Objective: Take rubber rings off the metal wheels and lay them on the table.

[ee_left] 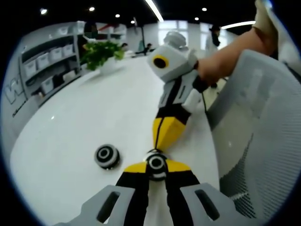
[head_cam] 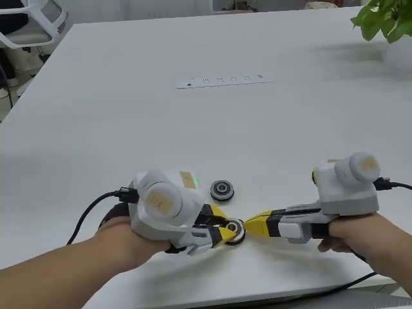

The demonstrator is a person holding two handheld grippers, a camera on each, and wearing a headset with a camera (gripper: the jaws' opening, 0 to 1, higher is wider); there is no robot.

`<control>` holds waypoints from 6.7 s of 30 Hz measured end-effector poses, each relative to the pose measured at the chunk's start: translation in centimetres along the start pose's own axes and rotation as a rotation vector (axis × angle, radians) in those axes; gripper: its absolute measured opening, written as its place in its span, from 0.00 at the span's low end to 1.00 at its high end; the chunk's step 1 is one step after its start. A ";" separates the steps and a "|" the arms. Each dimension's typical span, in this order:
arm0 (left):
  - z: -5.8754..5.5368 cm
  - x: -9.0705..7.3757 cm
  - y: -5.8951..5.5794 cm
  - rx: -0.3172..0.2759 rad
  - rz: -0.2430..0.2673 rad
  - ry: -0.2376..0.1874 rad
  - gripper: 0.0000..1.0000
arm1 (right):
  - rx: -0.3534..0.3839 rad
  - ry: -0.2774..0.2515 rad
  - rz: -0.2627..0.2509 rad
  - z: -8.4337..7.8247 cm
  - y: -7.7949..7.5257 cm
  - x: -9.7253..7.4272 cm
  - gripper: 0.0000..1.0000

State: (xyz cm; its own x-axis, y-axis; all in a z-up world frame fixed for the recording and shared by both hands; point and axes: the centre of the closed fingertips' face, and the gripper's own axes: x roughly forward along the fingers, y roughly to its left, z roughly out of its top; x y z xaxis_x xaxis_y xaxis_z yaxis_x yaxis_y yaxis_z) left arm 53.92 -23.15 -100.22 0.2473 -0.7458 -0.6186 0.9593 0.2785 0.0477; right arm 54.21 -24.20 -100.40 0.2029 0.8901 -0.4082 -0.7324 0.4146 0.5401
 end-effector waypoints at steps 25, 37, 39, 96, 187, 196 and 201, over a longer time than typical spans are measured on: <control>0.0 0.0 -0.1 0.007 -0.002 0.006 0.12 | -0.019 0.013 0.046 0.0 1.8 0.7 0.00; 0.0 0.1 -0.1 0.012 -0.006 0.002 0.12 | -0.005 -0.027 0.156 1.0 4.2 0.9 0.00; 0.0 0.1 -0.1 0.012 -0.006 0.002 0.12 | -0.064 0.016 0.128 0.5 3.9 1.1 0.00; 2.5 -9.5 0.0 -0.075 0.018 -0.179 0.52 | -0.026 -0.050 0.162 4.2 4.7 0.3 0.00; 0.8 -13.3 1.8 -0.145 0.111 -0.183 0.74 | -0.300 0.103 0.114 5.2 3.9 5.0 0.24; 1.8 -12.2 2.2 -0.123 0.095 -0.182 0.73 | -0.305 0.049 0.100 6.2 3.8 3.0 0.26; 2.3 -11.4 2.3 -0.115 0.080 -0.179 0.73 | -0.305 0.030 0.084 6.2 3.4 1.8 0.27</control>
State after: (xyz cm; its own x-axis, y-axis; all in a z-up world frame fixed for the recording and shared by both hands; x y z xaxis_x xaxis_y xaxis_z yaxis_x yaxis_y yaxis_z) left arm 53.59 -15.41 -91.27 0.3521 -0.8113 -0.4667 0.9163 0.4005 -0.0050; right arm 56.18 -19.98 -94.74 0.1179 0.9110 -0.3952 -0.9076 0.2603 0.3293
